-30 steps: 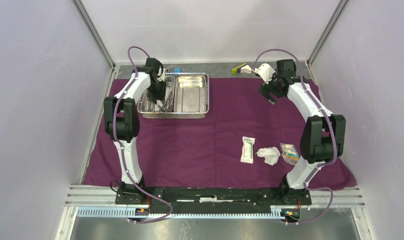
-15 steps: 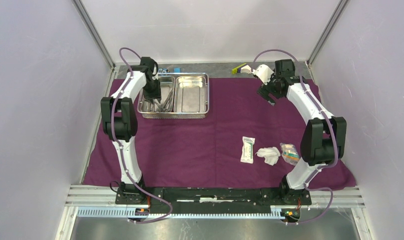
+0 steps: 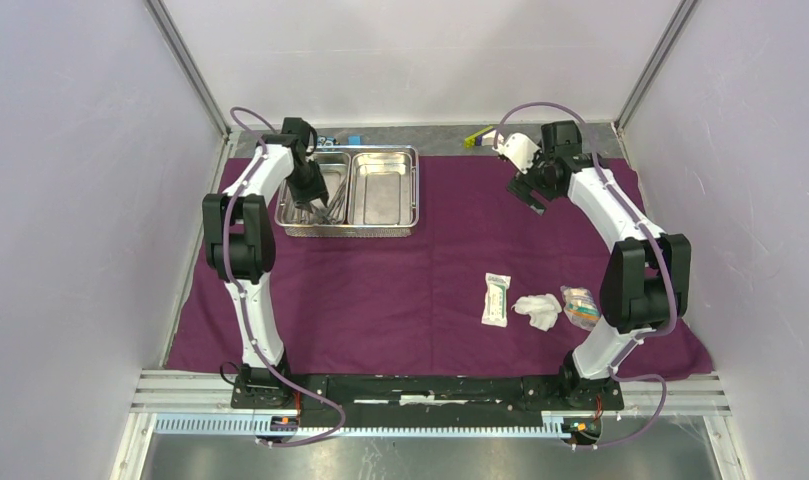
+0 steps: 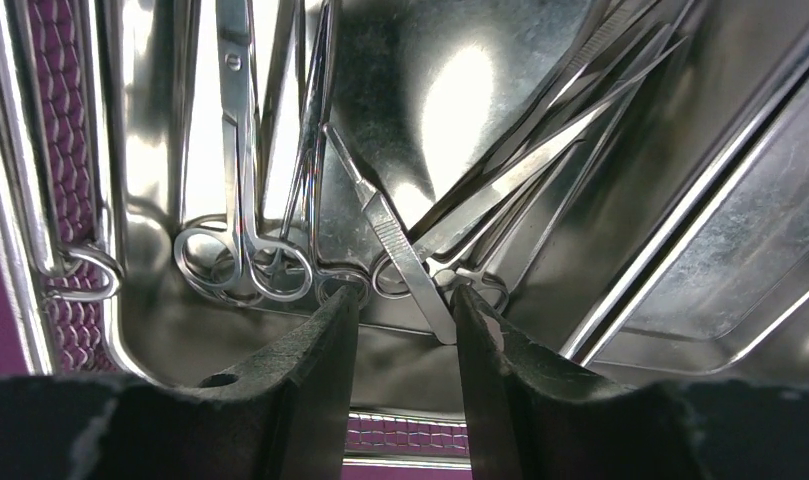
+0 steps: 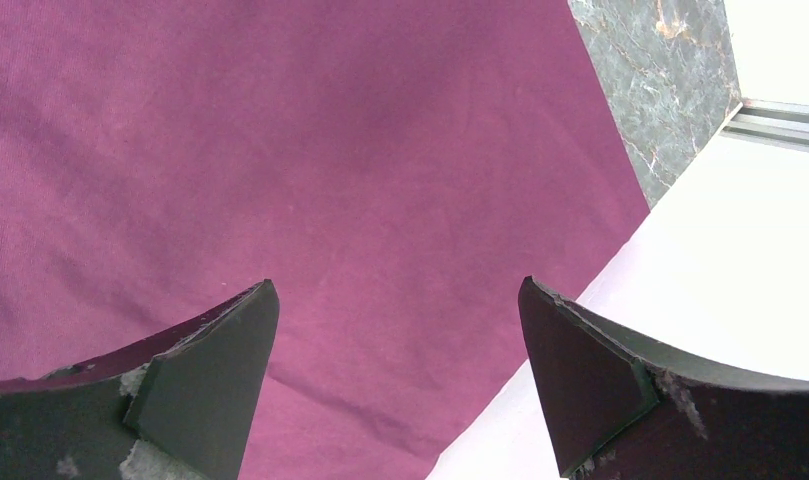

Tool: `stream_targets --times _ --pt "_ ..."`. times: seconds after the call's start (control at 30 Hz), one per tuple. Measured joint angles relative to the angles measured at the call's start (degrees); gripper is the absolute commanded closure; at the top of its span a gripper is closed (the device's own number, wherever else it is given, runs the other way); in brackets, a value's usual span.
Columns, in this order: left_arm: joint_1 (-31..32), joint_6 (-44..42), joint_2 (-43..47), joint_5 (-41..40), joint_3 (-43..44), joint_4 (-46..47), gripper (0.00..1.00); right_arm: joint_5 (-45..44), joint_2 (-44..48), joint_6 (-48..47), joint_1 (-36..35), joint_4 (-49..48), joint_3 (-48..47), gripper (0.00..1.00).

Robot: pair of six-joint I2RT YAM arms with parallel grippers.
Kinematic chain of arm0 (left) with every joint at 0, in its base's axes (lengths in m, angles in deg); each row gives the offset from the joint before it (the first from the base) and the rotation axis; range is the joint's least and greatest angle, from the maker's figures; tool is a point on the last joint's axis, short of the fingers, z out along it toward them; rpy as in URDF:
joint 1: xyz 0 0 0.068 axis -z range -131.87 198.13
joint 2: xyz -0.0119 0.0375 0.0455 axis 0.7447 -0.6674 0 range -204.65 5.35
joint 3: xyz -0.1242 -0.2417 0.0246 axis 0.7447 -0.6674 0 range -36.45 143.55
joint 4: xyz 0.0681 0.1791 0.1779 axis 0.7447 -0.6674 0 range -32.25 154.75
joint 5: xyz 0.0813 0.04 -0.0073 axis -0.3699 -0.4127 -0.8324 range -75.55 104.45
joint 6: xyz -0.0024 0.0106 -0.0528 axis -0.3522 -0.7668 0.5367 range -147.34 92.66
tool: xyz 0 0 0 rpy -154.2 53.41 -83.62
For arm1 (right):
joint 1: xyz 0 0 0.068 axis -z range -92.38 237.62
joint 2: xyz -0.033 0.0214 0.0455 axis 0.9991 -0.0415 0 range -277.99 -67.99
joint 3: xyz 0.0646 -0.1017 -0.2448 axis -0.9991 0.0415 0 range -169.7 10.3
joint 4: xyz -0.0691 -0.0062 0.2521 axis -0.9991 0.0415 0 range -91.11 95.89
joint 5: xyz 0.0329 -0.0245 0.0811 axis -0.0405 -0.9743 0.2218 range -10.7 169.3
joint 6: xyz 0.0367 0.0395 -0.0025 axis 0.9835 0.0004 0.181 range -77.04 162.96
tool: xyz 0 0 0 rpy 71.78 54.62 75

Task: Open and lay out the surgical kit
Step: Pick up the medical item from the container.

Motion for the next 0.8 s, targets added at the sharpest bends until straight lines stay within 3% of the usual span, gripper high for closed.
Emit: stream_targets --times 0.37,0.8 --pt "-0.4 6.0 0.0 -1.1 -0.8 -0.1 0.55 -1.0 0.3 -0.4 -1.2 0.7 0.8 0.03" --pt "-1.9 6.8 -3.8 -1.5 0.8 -0.2 0.58 -2.2 0.5 -0.8 -2.8 0.9 1.1 0.03"
